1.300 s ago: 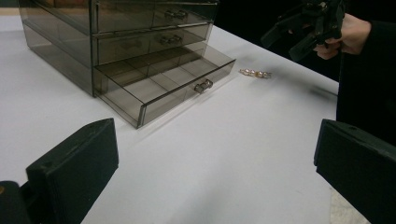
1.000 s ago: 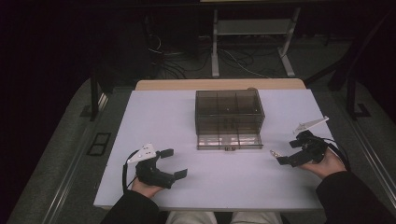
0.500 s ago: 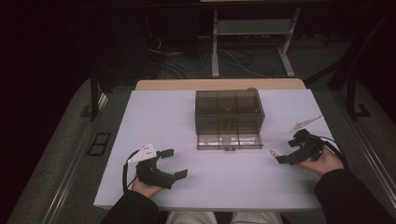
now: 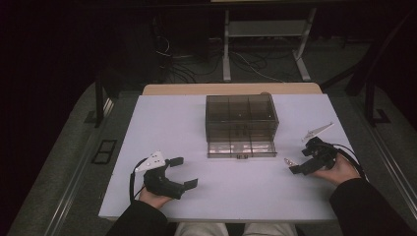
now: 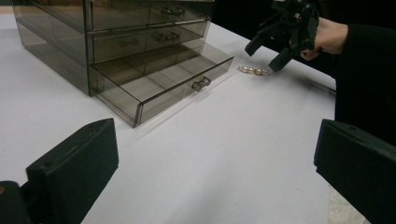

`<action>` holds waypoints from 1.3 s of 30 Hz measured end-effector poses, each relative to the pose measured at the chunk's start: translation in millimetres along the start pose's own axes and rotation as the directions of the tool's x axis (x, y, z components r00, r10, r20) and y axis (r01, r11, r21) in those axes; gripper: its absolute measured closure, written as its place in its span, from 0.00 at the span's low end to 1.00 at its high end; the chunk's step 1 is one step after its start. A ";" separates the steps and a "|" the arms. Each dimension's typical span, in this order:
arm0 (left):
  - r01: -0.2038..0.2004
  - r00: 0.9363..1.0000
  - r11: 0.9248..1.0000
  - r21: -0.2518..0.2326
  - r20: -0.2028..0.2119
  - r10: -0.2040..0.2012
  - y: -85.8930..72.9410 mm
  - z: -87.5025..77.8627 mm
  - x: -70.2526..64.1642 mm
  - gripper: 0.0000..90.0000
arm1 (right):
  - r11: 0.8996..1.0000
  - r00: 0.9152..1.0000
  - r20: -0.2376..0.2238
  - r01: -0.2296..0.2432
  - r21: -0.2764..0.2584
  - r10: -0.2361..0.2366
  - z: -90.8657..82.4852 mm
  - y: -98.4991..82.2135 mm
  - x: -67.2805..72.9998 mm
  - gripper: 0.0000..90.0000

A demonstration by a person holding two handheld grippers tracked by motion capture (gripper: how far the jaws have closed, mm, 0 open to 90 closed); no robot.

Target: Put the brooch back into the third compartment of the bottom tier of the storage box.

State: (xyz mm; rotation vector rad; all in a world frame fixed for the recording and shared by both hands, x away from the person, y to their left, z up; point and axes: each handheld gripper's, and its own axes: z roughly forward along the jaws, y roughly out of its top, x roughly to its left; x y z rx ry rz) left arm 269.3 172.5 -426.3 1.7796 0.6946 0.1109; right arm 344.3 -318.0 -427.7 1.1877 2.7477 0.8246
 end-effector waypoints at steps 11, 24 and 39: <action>-0.001 1.000 1.000 0.003 0.001 0.001 0.0 0.1 -0.3 0.00 | 0.999 0.999 0.001 0.041 0.023 -0.041 2.0 0.3 2.6 0.29; -0.004 1.000 1.000 0.004 0.003 0.004 -0.2 0.5 -0.2 0.00 | 0.996 0.997 0.017 0.077 0.035 -0.078 2.5 -0.4 5.5 0.46; -0.004 1.000 1.000 0.004 0.003 0.004 -0.2 0.5 -0.3 0.00 | 0.993 0.993 0.048 0.101 0.054 -0.104 3.2 -1.2 7.2 0.68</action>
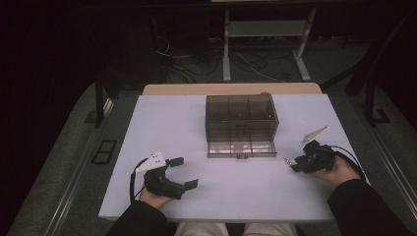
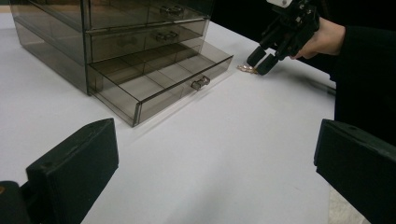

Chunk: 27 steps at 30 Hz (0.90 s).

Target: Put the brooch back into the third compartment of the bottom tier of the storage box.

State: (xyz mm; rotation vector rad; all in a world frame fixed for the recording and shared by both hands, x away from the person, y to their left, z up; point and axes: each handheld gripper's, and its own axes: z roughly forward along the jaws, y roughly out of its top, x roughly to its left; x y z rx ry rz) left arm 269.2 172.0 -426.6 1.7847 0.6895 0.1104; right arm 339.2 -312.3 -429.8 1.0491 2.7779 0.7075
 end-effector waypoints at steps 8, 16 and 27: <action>0.000 1.000 1.000 0.000 0.001 0.000 0.0 0.1 0.1 0.00 | 1.000 1.000 0.024 0.012 0.006 -0.013 -0.4 -0.1 0.7 0.77; 0.001 1.000 1.000 0.000 0.001 -0.001 -0.1 0.1 0.1 0.00 | 1.000 1.000 0.026 0.005 0.009 -0.005 -0.9 -0.8 -1.1 0.87; 0.005 1.000 1.000 -0.003 0.001 -0.005 -0.1 0.1 0.1 0.00 | 0.998 0.998 -0.017 -0.059 -0.023 0.058 -6.4 -2.5 -8.1 0.88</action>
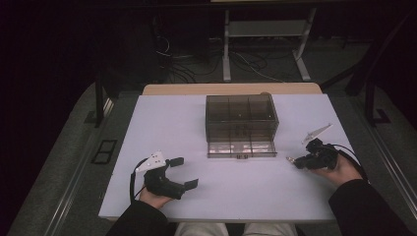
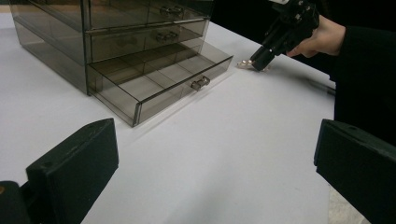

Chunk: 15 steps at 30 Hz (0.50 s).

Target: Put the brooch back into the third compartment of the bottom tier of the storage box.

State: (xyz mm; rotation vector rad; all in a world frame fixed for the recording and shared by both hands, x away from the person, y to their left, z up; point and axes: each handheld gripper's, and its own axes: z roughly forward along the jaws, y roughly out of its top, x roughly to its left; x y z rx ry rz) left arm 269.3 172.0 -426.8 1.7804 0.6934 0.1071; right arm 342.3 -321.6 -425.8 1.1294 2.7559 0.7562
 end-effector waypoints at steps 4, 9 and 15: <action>-0.001 1.000 1.000 0.000 0.000 0.001 0.0 0.1 0.0 0.00 | 0.999 0.999 -0.020 -0.027 -0.034 0.026 -5.6 -1.0 -3.4 0.88; -0.001 1.000 1.000 0.001 0.001 0.001 0.0 0.4 0.1 0.00 | 0.998 0.999 -0.026 -0.043 -0.054 0.042 -11.5 -1.4 -5.9 0.88; -0.001 1.000 1.000 0.001 0.002 0.001 0.1 0.6 -0.1 0.00 | 0.995 0.998 -0.031 -0.054 -0.087 0.052 -21.6 2.1 -7.5 0.88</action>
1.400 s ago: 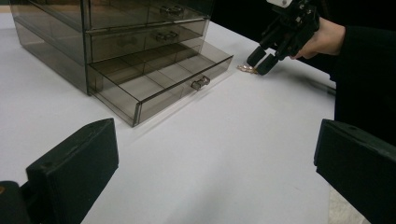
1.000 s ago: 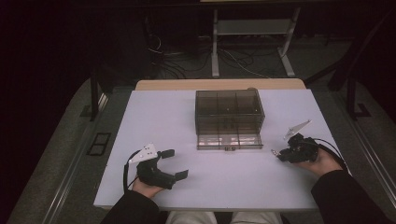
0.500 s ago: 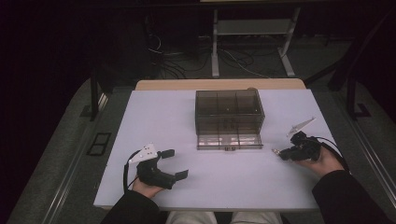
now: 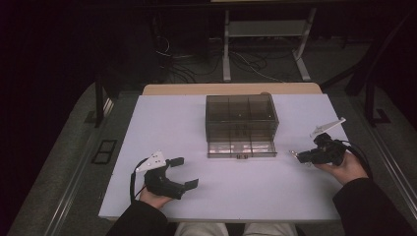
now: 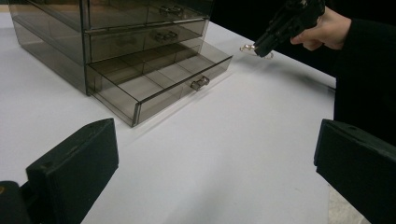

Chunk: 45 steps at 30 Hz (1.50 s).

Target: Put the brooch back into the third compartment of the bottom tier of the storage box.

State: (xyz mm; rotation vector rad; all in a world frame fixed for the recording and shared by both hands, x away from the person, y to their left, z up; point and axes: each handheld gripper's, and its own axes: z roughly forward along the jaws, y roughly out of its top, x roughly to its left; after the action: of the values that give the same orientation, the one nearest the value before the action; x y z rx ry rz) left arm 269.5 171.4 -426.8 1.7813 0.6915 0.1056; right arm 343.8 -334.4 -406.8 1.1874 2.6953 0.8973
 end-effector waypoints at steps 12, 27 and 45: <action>0.000 1.000 1.000 0.000 0.001 0.000 0.0 0.0 0.0 0.00 | 0.999 1.000 0.008 0.009 -0.039 -0.009 -16.0 10.9 2.0 0.88; -0.001 1.000 1.000 0.000 0.003 0.001 0.1 0.1 -0.1 0.00 | 0.998 0.999 0.013 0.039 -0.055 -0.038 -28.5 29.4 7.2 0.88; -0.001 1.000 1.000 0.001 0.007 0.001 0.1 1.0 -0.7 0.00 | 0.993 0.995 0.013 0.095 -0.066 -0.094 -35.7 58.3 21.6 0.88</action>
State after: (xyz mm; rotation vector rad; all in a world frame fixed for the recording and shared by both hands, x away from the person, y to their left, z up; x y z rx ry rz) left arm 269.3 170.2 -426.9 1.7825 0.6857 0.0996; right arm 356.9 -305.7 -342.4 1.0389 2.6666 0.9564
